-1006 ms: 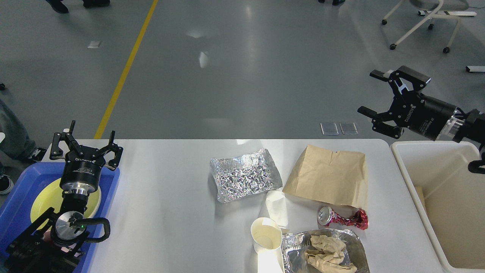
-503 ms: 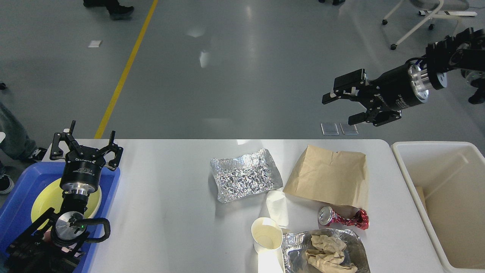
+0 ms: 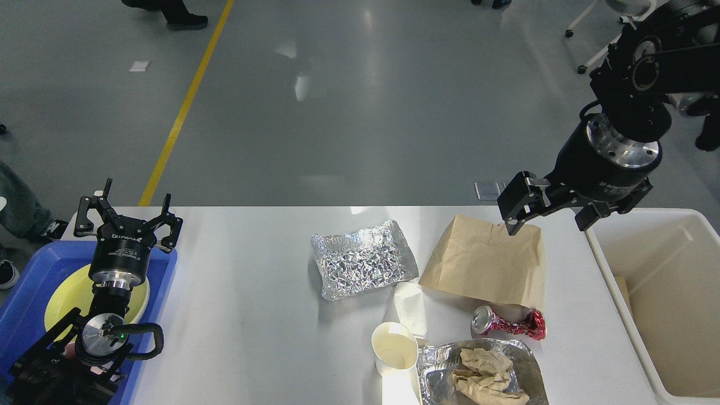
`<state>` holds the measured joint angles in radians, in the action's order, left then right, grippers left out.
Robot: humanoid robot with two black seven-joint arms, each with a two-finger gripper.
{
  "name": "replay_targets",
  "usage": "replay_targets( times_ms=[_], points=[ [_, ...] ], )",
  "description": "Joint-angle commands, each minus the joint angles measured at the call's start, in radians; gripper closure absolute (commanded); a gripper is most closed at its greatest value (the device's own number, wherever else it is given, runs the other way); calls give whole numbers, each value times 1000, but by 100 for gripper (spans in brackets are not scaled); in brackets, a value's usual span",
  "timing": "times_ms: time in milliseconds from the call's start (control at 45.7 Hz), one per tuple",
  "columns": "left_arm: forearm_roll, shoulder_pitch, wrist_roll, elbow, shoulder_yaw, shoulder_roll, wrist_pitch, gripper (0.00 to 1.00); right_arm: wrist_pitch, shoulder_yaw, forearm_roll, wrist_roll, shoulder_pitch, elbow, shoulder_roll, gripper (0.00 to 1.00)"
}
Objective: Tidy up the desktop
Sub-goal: 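Move the right gripper down to the brown paper bag edge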
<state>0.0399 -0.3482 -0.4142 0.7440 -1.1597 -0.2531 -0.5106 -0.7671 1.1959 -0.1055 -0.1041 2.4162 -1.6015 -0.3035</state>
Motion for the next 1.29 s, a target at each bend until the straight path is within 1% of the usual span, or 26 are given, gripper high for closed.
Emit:
replay_targets(
  times_ms=[0, 459, 568, 765, 831, 896, 940, 1093, 1115, 1159, 1181, 1268],
  points=[
    [0, 0, 2, 0, 0, 0, 0, 3, 5, -1, -2, 1, 21, -49, -11, 0],
    [0, -2, 2, 0, -2, -2, 0, 3, 28, -1, 6, 4, 9, -46, -17, 0],
    [0, -2, 2, 0, -2, -2, 1, 3, 49, 2, 6, 6, 7, -43, -42, 0],
    [0, -2, 2, 0, -2, -2, 0, 3, 52, 1, -11, 6, -68, -43, -28, 0],
    [0, -2, 2, 0, 0, 0, 0, 3, 68, 2, -26, 4, -83, -40, -31, 0],
    [0, 0, 0, 0, 0, 0, 0, 3, 121, 2, -51, 4, -124, -14, -48, 0],
    [0, 0, 0, 0, 0, 0, 0, 3, 176, 2, -62, 4, -173, 5, -62, 0],
    [0, 0, 0, 0, 0, 0, 0, 3, 400, -4, -69, 14, -354, 86, -88, 0],
    [0, 0, 0, 0, 0, 0, 0, 3, 466, -10, -72, 35, -437, 148, -92, 0],
    [0, 0, 0, 0, 0, 0, 0, 3, 489, -16, -80, 70, -508, 211, -91, 0],
    [0, 0, 0, 0, 0, 0, 0, 3, 493, -18, -88, 96, -544, 251, -88, 0],
    [0, 0, 0, 0, 0, 0, 0, 3, 494, -19, -114, 236, -692, 431, -82, 0]
  ],
)
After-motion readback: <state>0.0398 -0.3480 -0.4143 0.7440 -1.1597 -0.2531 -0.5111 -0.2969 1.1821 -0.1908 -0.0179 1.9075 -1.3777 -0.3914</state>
